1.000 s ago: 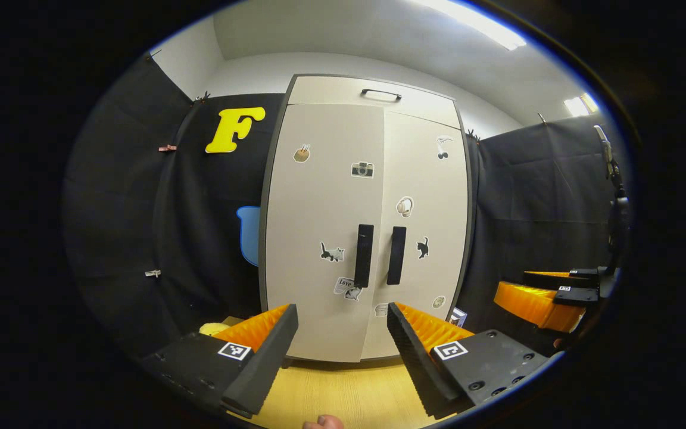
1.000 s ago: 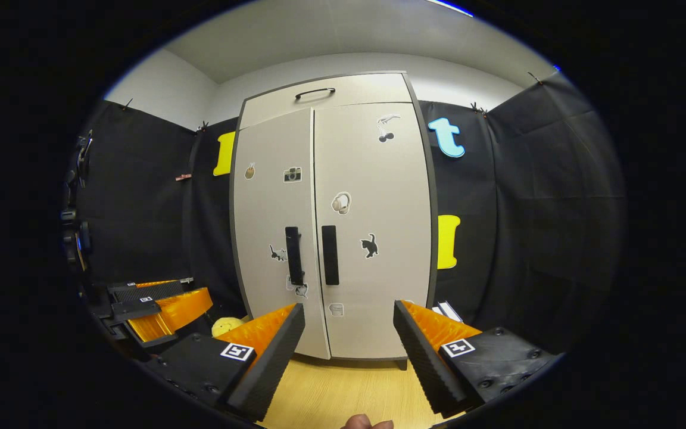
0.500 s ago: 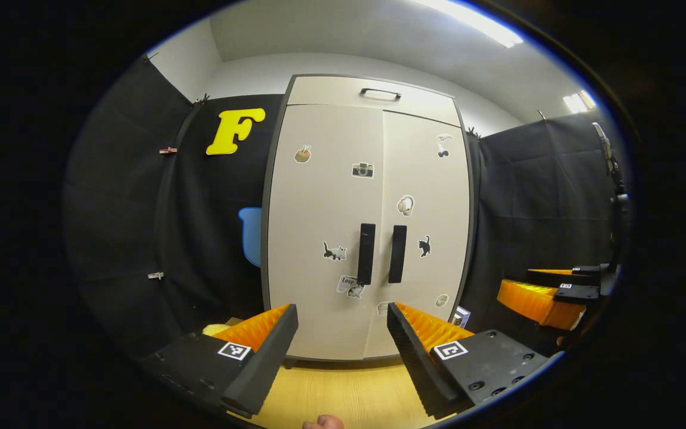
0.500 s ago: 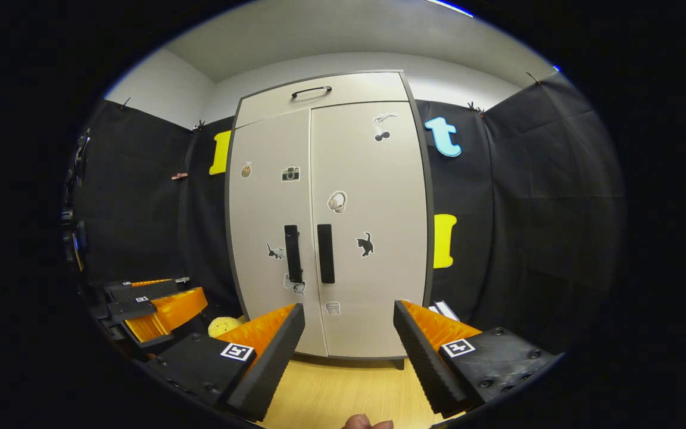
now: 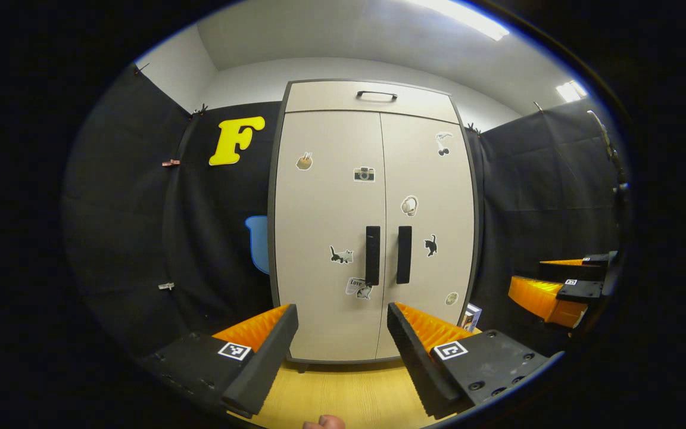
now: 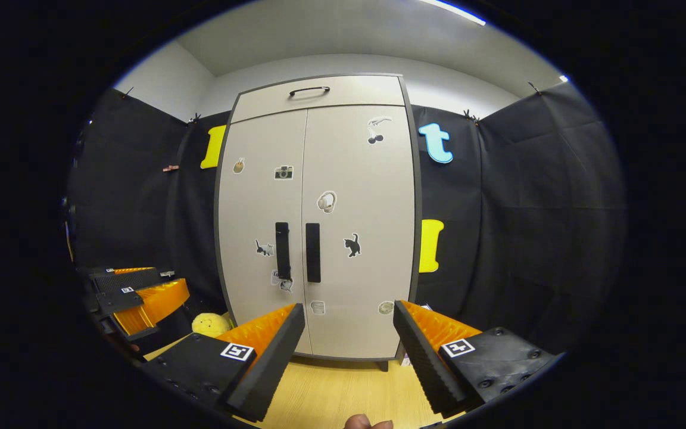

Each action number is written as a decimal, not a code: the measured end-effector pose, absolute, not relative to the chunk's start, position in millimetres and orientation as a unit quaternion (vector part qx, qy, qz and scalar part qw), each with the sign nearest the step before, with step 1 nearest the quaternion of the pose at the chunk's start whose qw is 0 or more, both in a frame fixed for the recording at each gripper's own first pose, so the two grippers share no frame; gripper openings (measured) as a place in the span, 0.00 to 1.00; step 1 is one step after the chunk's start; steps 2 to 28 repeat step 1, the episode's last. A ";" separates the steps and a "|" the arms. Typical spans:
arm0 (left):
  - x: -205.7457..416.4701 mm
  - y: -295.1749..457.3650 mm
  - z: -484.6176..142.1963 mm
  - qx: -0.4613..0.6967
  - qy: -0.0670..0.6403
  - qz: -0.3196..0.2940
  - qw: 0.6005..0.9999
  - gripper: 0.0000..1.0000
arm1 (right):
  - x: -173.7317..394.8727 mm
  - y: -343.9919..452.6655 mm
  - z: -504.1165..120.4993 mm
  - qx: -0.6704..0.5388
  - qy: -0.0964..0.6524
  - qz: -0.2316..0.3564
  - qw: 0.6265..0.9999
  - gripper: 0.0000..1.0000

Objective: Grab one shoe with the right hand and put it into the shoe cabinet, grab the other shoe with the left hand and put it into the shoe cabinet; then close the right door with the right hand and the left door with the left hand.

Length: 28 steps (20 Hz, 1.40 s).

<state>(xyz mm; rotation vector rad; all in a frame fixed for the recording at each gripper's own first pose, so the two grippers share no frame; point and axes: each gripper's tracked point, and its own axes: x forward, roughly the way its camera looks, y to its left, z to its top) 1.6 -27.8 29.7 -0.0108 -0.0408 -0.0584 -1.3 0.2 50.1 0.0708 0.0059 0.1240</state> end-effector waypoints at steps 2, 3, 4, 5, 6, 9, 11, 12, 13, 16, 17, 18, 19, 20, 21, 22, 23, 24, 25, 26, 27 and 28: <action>1.3 -28.0 29.7 -0.005 -0.020 -0.030 0.999 0.95 | -1.2 0.5 50.6 0.034 0.002 0.062 0.997 0.98; 1.3 -28.0 29.7 -0.005 -0.020 -0.030 0.999 0.95 | -1.2 0.5 50.6 0.034 0.002 0.062 0.997 0.98; 1.3 -28.0 29.7 -0.005 -0.020 -0.030 0.999 0.95 | -1.2 0.5 50.6 0.034 0.002 0.062 0.997 0.98; 1.3 -28.0 29.7 -0.005 -0.020 -0.030 0.999 0.95 | -1.2 0.5 50.6 0.034 0.002 0.062 0.997 0.98; 1.3 -28.0 29.7 -0.005 -0.020 -0.030 0.999 0.95 | -1.2 0.5 50.6 0.034 0.002 0.062 0.997 0.98; 1.3 -28.0 29.7 -0.005 -0.020 -0.030 0.999 0.95 | -1.2 0.5 50.6 0.034 0.002 0.062 0.997 0.98; 1.3 -28.0 29.7 -0.005 -0.020 -0.030 0.999 0.95 | -1.2 0.5 50.6 0.034 0.002 0.062 0.997 0.98; 1.3 -28.0 29.7 -0.005 -0.020 -0.030 0.999 0.95 | -1.2 0.5 50.6 0.034 0.002 0.062 0.997 0.98; 1.3 -28.0 29.7 -0.005 -0.020 -0.030 0.999 0.95 | -1.2 0.5 50.6 0.034 0.002 0.062 0.997 0.98; 1.3 -28.0 29.7 -0.005 -0.020 -0.030 0.999 0.95 | -1.2 0.5 50.6 0.034 0.002 0.062 0.997 0.98; 1.3 -28.0 29.7 -0.005 -0.020 -0.030 0.999 0.95 | -1.2 0.5 50.6 0.034 0.002 0.062 0.997 0.98; 1.3 -28.0 29.7 -0.005 -0.020 -0.030 0.999 0.95 | -1.2 0.5 50.6 0.034 0.002 0.062 0.997 0.98; 1.3 -28.0 29.7 -0.005 -0.020 -0.030 0.999 0.95 | -1.2 0.5 50.6 0.034 0.002 0.062 0.997 0.98; 1.3 -28.0 29.7 -0.005 -0.020 -0.030 0.999 0.95 | -1.2 0.5 50.6 0.034 0.002 0.062 0.997 0.98; 1.3 -28.0 29.7 -0.005 -0.020 -0.030 0.999 0.95 | -1.2 0.5 50.6 0.034 0.002 0.062 0.997 0.98; 1.3 -28.0 29.7 -0.005 -0.020 -0.030 0.999 0.95 | -1.2 0.5 50.6 0.034 0.002 0.062 0.997 0.98; 1.3 -28.0 29.7 -0.005 -0.020 -0.030 0.999 0.95 | -1.2 0.5 50.6 0.034 0.002 0.062 0.997 0.98; 1.3 -28.0 29.7 -0.005 -0.020 -0.030 0.999 0.95 | -1.2 0.5 50.6 0.034 0.002 0.062 0.997 0.98; 1.3 -28.0 29.7 -0.005 -0.020 -0.030 0.999 0.95 | -1.2 0.5 50.6 0.034 0.002 0.062 0.997 0.98; 1.3 -28.0 29.7 -0.005 -0.020 -0.030 0.999 0.95 | -1.2 0.5 50.6 0.034 0.002 0.062 0.997 0.98; 1.3 -28.0 29.7 -0.005 -0.020 -0.030 0.999 0.95 | -1.2 0.5 50.6 0.034 0.002 0.062 0.997 0.98; 1.3 -28.0 29.7 -0.005 -0.020 -0.030 0.999 0.95 | -1.2 0.5 50.6 0.034 0.002 0.062 0.997 0.98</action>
